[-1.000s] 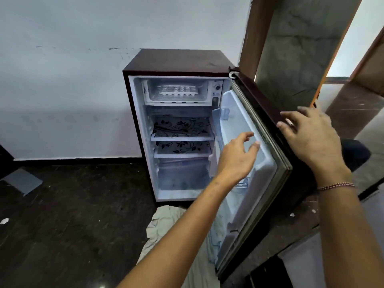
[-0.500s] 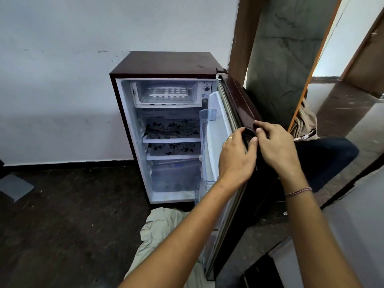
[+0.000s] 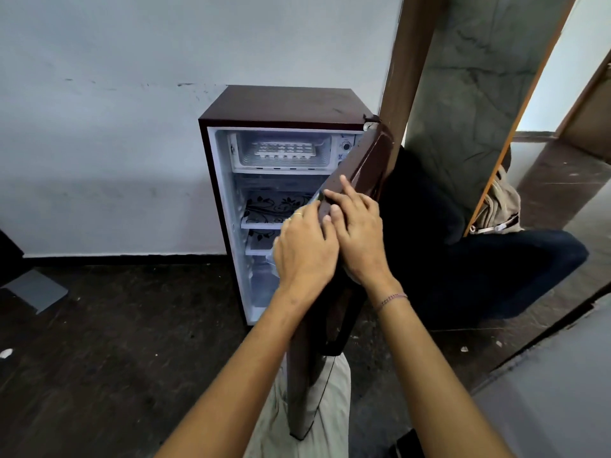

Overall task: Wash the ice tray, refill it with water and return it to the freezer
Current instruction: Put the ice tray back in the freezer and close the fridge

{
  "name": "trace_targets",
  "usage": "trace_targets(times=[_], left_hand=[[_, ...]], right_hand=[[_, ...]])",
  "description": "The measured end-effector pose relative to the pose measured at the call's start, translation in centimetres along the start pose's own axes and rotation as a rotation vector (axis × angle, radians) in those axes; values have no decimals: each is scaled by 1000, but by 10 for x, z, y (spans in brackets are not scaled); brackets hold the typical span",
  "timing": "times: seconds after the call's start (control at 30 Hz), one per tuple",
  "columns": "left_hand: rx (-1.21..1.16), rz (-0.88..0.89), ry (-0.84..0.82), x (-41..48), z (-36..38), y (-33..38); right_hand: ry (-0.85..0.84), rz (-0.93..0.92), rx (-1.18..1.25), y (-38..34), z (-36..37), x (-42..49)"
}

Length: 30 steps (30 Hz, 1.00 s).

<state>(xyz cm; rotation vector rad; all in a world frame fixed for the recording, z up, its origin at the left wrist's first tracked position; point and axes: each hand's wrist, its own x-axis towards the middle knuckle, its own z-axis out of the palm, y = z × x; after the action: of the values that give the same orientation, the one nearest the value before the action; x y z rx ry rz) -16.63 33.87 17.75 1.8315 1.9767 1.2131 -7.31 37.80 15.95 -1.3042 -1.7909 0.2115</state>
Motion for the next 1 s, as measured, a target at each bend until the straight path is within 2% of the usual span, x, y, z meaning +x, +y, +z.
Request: trace_targets(times=[0.1,0.27,0.47,0.7,0.87,1.0], left_hand=[[100,44,137,13,-8,-30],[114,106,295,46,-18,-73],[108,78,324,93,-37,-124],[90,32,417,158,-39,-181],[-51,14,483,206,-28,-213],[-171,-10,444,233,-15,-236]], right_hand=[[27,-62,29,-6,31,8],[154,-130,114,-11,82,24],[130,-163,51,-27,133,52],[195,-120,-14,-44,207,100],[252,-107,-44,-50,254,135],[251,-110,24,-50,282,157]])
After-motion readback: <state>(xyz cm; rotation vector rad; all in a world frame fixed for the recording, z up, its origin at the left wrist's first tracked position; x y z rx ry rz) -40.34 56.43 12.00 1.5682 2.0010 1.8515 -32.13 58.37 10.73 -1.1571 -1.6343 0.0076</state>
